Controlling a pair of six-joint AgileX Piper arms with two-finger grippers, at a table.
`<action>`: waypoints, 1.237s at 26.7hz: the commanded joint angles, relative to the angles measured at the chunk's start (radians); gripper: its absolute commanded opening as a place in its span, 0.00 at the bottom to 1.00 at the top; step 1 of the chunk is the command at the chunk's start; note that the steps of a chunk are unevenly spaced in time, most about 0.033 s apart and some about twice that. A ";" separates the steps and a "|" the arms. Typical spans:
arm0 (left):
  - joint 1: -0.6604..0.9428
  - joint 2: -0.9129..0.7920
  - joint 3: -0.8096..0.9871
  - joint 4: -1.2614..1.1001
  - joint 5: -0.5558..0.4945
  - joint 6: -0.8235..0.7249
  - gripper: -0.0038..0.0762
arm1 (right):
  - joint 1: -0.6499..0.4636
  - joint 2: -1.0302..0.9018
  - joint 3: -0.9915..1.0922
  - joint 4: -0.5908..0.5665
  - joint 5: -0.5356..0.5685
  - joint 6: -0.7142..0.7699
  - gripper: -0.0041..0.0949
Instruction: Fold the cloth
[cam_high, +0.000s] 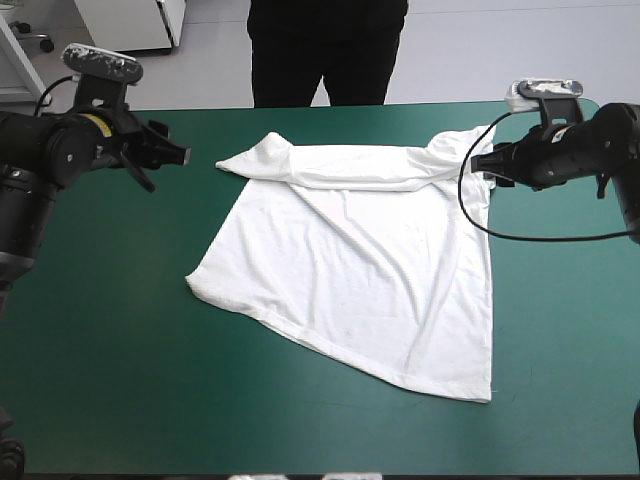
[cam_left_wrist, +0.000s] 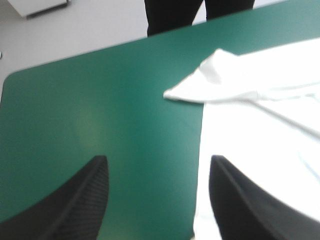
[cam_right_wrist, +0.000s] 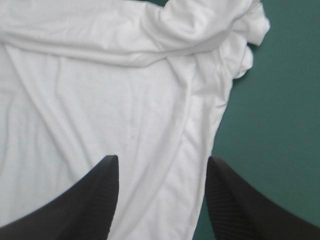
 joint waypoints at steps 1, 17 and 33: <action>-0.004 -0.063 0.006 -0.007 0.110 -0.006 0.58 | 0.051 -0.102 0.035 0.002 -0.016 0.023 0.54; -0.004 -0.018 0.384 -0.016 0.081 -0.031 0.58 | 0.090 -0.121 0.049 -0.008 0.064 0.065 0.53; 0.033 0.292 0.407 -0.126 0.012 0.010 0.58 | 0.090 -0.121 0.049 -0.047 0.104 0.065 0.53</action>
